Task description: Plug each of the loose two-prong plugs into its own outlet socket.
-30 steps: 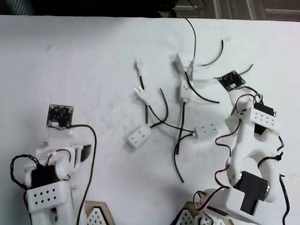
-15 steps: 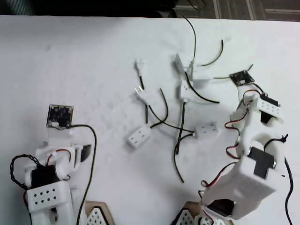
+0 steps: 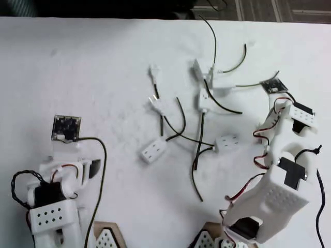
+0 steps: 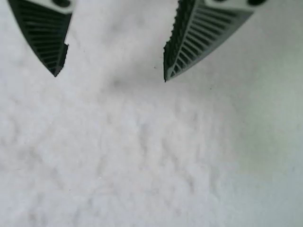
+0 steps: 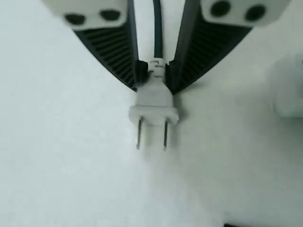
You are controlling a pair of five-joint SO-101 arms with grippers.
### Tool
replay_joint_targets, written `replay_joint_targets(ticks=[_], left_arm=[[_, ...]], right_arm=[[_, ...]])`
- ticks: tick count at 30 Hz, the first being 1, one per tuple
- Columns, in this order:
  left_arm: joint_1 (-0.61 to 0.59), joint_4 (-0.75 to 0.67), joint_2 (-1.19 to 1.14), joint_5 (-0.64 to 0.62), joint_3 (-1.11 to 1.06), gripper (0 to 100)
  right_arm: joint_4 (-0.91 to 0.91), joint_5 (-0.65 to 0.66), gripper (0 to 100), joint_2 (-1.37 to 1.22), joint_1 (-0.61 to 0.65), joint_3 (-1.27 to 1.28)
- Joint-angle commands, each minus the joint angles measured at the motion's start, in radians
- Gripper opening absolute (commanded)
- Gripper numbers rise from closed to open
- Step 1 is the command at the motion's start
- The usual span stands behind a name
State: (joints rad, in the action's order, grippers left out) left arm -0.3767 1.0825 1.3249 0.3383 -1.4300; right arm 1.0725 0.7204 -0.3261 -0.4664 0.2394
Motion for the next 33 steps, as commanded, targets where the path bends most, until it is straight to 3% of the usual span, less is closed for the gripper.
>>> replay_joint_targets(ticks=[1,8,14,16,26,33], left_arm=[[-0.005,-0.008,0.012,0.005,0.003,32],[-0.005,-0.006,0.012,0.005,0.002,32],[-0.005,-0.006,0.012,0.005,0.002,32],[-0.005,-0.006,0.012,0.005,0.002,32],[-0.005,-0.006,0.012,0.005,0.0,32],[-0.005,-0.006,0.012,0.006,0.0,32]], right_arm=[[0.11,-0.112,1.8,0.073,-0.01,-0.006],[0.321,-0.376,1.8,0.177,0.005,-0.008],[0.374,-0.939,1.8,0.228,0.082,-0.009],[0.374,-1.062,1.8,0.248,0.111,-0.009],[0.289,-1.416,2.0,0.364,0.18,-0.011],[0.265,-1.445,2.2,0.366,0.188,-0.002]])
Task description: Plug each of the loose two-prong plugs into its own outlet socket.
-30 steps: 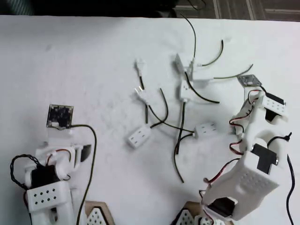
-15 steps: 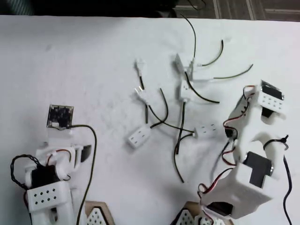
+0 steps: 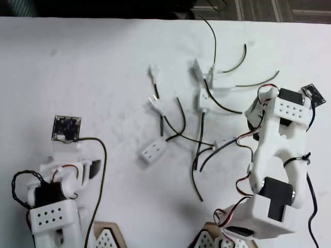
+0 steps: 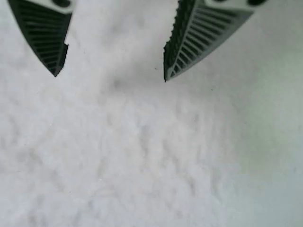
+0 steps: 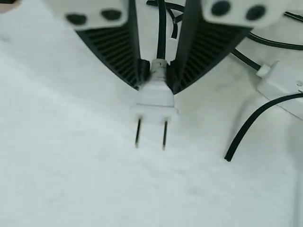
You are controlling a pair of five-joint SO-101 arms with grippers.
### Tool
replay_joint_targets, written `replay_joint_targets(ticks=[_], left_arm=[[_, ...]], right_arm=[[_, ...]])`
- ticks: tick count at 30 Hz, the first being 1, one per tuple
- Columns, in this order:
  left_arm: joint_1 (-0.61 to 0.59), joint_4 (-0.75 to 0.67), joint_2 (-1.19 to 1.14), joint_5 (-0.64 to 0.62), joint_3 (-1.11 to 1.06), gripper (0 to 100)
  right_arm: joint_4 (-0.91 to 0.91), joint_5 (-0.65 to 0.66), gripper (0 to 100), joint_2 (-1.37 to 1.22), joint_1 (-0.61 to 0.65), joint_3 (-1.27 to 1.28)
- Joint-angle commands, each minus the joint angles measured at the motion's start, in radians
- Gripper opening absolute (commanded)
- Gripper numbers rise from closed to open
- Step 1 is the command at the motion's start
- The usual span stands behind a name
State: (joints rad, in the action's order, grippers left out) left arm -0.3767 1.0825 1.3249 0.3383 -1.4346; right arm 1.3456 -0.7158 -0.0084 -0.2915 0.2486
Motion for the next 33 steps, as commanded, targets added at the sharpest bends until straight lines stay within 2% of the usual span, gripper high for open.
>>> replay_joint_targets(ticks=[1,9,12,16,18,22,25,33], left_arm=[[-0.005,-0.006,0.012,0.006,0.005,32],[-0.005,-0.006,0.012,0.006,0.005,32],[-0.005,-0.006,0.012,0.006,0.005,32],[-0.005,-0.006,0.012,0.006,0.005,32],[-0.005,-0.006,0.012,0.006,0.005,32],[-0.005,-0.006,0.012,0.006,0.005,32],[-0.005,-0.006,0.012,0.006,0.005,32],[-0.005,-0.008,0.012,0.006,0.005,32]], right_arm=[[-0.008,-0.009,2.2,0.048,0.013,-0.011],[-0.004,-0.008,3.5,0.048,0.021,-0.011],[0.025,-0.008,15.2,0.048,0.028,-0.012],[0.093,-0.008,41.6,0.048,0.079,-0.012],[0.124,-0.008,51.2,0.051,0.097,-0.014],[0.127,0.008,55.4,0.058,0.102,-0.02],[0.131,0.18,55.4,0.058,0.091,-0.02],[0.173,0.819,55.4,0.058,-0.001,-0.064]])
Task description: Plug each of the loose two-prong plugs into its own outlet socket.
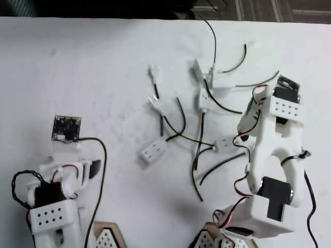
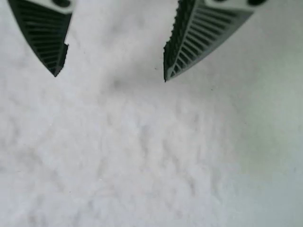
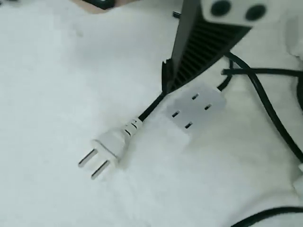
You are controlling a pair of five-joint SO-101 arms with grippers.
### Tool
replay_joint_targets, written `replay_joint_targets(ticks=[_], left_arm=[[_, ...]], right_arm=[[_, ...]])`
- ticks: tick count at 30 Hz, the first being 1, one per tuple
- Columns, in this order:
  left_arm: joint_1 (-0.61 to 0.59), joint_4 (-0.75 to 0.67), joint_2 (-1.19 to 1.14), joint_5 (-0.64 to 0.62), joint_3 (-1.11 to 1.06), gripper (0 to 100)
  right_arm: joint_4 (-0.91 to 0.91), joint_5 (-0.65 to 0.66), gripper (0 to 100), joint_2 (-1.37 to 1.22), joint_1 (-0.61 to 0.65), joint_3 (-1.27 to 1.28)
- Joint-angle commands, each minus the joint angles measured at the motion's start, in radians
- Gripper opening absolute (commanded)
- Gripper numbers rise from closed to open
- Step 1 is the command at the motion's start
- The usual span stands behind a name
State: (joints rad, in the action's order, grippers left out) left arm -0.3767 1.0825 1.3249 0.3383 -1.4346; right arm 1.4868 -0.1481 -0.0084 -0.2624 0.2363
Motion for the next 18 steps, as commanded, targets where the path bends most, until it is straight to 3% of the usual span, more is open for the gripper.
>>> replay_joint_targets(ticks=[1,8,15,18], left_arm=[[-0.005,-0.008,0.012,0.006,0.005,32],[-0.005,-0.008,0.012,0.006,0.005,32],[-0.005,-0.009,0.012,0.006,0.003,32],[-0.005,-0.011,0.012,0.006,0.003,32]], right_arm=[[0.048,0.361,55.4,0.058,-0.044,-0.058],[0.12,1.138,55.4,0.058,-0.105,-0.087],[0.117,1.669,55.0,0.056,-0.17,-0.087],[0.11,1.909,48.0,0.05,-0.193,-0.087]])
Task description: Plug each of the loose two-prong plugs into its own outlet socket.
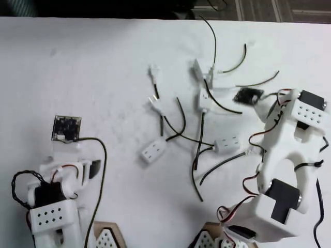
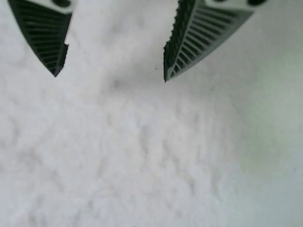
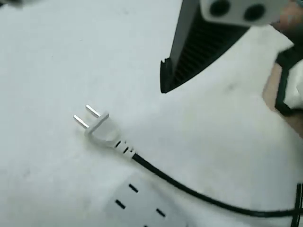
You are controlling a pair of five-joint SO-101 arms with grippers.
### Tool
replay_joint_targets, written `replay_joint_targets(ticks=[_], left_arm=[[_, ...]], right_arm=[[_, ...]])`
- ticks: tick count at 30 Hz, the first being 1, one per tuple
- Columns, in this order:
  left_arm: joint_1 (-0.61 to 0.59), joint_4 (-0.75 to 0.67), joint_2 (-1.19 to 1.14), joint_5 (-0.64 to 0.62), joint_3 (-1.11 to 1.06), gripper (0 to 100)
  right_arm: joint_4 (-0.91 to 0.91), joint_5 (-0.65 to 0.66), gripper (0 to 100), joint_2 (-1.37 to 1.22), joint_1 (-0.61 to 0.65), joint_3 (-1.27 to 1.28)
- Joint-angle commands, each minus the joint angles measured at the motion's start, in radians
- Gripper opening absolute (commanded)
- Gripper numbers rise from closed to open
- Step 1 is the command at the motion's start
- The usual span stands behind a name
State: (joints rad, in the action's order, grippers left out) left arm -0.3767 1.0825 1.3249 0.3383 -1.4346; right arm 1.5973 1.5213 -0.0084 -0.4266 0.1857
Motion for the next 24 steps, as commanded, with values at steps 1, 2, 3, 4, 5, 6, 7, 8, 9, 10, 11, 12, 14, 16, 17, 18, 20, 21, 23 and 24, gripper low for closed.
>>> replay_joint_targets(ticks=[1,2,3,4,5,6,7,8,9,10,11,12,14,16,17,18,20,21,23,24], left_arm=[[-0.005,-0.011,0.012,0.006,0.003,32],[-0.005,-0.011,0.012,0.006,0.003,32],[-0.005,-0.011,0.012,0.006,0.003,32],[-0.005,-0.011,0.012,0.006,0.003,32],[-0.005,-0.011,0.012,0.006,0.003,32],[-0.005,-0.011,0.012,0.006,0.003,32],[-0.005,-0.011,0.012,0.006,0.003,32],[-0.005,-0.011,0.012,0.006,0.003,32],[-0.005,-0.011,0.012,0.006,0.003,32],[-0.005,-0.011,0.012,0.006,0.003,32],[-0.005,-0.011,0.012,0.006,0.003,32],[-0.005,-0.011,0.012,0.006,0.003,32],[-0.005,-0.012,0.012,0.006,0.003,32],[-0.005,-0.012,0.012,0.006,0.003,32],[-0.005,-0.012,0.012,0.006,0.003,32],[-0.005,-0.012,0.012,0.006,0.003,32],[-0.005,-0.012,0.012,0.006,0.003,32],[-0.005,-0.012,0.012,0.006,0.003,32],[-0.005,-0.012,0.012,0.006,0.003,32],[-0.005,-0.012,0.012,0.006,0.003,32]], right_arm=[[-0.015,0.313,44.2,0.048,-0.028,-0.032],[-0.028,0.379,39.9,0.047,-0.028,-0.023],[-0.045,0.434,35.4,0.047,-0.028,-0.002],[-0.064,0.48,31.4,0.044,-0.028,0.02],[-0.084,0.523,27.8,0.039,-0.027,0.041],[-0.11,0.557,25.3,0.033,-0.025,0.061],[-0.14,0.582,24.3,0.025,-0.027,0.08],[-0.171,0.597,24.6,0.019,-0.028,0.098],[-0.203,0.6,25.7,0.01,-0.028,0.114],[-0.236,0.6,27.4,0.002,-0.028,0.129],[-0.262,0.6,29.4,-0.007,-0.028,0.144],[-0.285,0.6,31.6,-0.018,-0.028,0.153],[-0.311,0.603,34.4,-0.042,-0.024,0.161],[-0.34,0.605,34.2,-0.07,-0.01,0.161],[-0.355,0.605,33.8,-0.087,-0.004,0.161],[-0.371,0.605,33.4,-0.105,0.001,0.161],[-0.389,0.605,33.0,-0.143,0.012,0.161],[-0.397,0.606,33.0,-0.159,0.016,0.161],[-0.4,0.606,33.0,-0.186,0.027,0.161],[-0.4,0.606,33.0,-0.199,0.035,0.161]])
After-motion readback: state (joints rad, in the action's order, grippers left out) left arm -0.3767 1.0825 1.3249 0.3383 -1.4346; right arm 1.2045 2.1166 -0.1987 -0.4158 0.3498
